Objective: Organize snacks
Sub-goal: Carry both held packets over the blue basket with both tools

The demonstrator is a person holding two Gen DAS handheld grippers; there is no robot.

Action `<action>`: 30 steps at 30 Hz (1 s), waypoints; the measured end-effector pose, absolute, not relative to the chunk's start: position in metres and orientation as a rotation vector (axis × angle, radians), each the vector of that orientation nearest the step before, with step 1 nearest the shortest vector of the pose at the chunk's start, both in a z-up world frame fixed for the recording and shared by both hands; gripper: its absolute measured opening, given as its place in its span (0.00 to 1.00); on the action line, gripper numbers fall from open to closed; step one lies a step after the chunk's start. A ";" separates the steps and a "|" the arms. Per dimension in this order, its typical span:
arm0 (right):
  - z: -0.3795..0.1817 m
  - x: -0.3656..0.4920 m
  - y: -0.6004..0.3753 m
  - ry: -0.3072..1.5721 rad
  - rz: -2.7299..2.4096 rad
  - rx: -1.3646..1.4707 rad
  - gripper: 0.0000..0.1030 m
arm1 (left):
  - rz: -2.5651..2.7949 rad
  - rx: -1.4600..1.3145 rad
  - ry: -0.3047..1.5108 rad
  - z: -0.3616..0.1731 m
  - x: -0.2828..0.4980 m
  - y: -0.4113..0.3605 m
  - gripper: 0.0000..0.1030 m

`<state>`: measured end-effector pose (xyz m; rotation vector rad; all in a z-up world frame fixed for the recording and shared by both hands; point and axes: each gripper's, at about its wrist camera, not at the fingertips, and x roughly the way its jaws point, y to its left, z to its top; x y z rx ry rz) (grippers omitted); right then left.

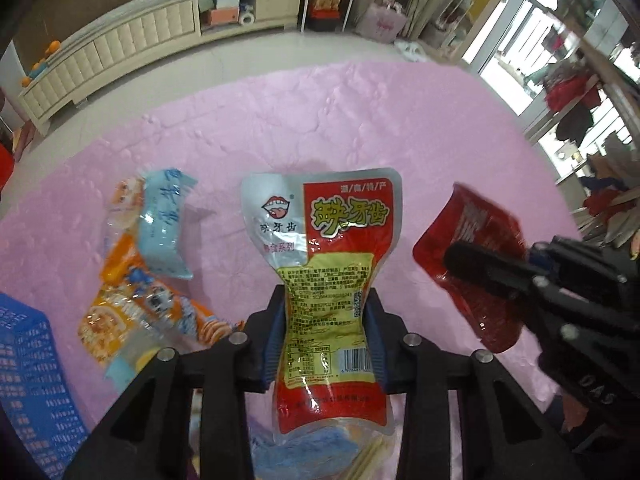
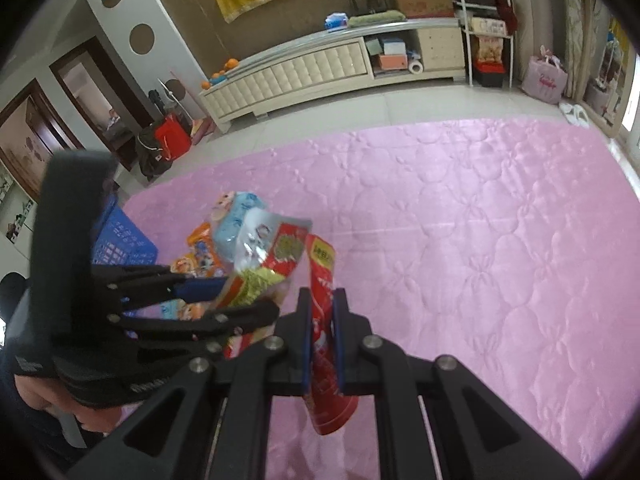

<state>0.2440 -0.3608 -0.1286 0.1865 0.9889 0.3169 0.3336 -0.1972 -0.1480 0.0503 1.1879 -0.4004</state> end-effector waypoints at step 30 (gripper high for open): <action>-0.008 0.185 -0.207 0.838 0.488 0.020 0.12 | -0.301 -0.062 0.888 0.000 0.199 -0.023 0.33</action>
